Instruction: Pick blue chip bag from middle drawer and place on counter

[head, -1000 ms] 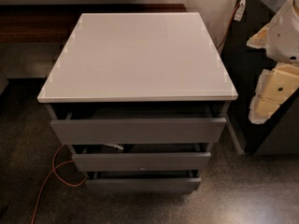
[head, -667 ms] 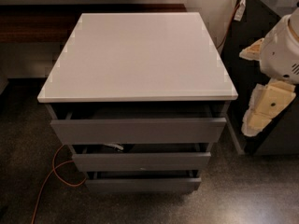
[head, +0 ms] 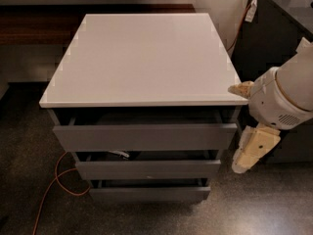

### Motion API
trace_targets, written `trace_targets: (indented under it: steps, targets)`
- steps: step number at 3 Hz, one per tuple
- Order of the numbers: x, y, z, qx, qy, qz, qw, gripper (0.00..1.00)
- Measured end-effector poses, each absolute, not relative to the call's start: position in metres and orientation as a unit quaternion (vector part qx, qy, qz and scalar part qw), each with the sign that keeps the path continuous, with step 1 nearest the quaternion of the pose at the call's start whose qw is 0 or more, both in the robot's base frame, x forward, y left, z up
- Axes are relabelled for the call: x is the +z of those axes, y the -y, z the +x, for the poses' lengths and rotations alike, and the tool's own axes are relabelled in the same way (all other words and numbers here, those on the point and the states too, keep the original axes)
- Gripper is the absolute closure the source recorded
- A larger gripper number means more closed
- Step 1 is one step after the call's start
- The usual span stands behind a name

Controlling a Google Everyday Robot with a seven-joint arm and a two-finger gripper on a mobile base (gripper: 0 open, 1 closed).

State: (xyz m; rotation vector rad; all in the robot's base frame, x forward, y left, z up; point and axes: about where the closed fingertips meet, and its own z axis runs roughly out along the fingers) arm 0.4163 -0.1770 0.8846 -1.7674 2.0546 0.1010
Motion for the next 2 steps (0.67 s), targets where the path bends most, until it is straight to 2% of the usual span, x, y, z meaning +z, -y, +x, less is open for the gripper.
trace_targets:
  steps: [2]
  targets:
    - [0.855, 0.165, 0.419, 0.042, -0.733, -0.648, 0.201, 0.00]
